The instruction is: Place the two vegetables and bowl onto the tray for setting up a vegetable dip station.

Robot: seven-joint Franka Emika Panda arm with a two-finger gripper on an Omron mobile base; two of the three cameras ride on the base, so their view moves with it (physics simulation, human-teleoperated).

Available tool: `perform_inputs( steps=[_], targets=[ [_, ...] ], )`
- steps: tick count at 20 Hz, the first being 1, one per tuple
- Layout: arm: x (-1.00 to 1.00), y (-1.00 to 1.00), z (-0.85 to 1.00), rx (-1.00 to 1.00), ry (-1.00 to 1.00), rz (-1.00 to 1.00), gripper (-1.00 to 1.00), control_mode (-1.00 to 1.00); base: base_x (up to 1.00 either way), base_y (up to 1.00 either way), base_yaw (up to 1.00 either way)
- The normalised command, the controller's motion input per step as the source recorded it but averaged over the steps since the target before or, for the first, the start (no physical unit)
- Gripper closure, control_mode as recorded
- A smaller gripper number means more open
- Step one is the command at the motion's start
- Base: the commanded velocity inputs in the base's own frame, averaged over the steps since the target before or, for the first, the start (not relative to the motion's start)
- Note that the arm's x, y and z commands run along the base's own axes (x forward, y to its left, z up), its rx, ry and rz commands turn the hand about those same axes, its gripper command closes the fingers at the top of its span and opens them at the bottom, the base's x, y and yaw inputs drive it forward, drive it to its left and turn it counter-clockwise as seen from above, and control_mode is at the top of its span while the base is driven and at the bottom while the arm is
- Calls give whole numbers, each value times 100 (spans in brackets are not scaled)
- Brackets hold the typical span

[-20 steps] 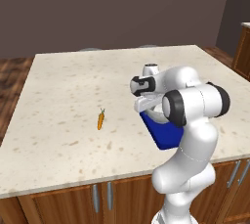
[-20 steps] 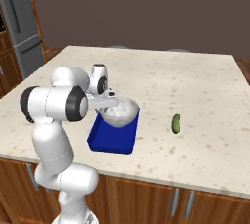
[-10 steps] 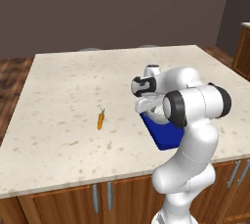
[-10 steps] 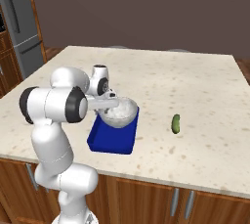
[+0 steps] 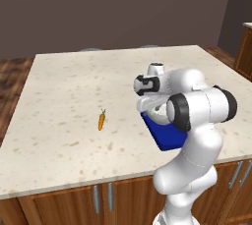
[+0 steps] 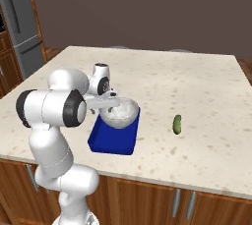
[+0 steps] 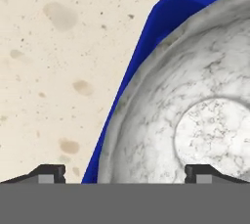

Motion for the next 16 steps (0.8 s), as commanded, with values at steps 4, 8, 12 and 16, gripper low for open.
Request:
perform_inputs(
  steps=[4, 8, 12, 16],
  targets=[
    [-20, 6, 45, 0, -8, -3, -100, -100, 0, 0, 0],
    [-27, 19, 44, 0, -8, -5, -100, -100, 0, 0, 0],
    [-29, 31, 40, 0, 0, -4, -100, -100, 0, 0, 0],
    [-24, 41, 31, 0, 0, -9, -100, -100, 0, 0, 0]
  ],
)
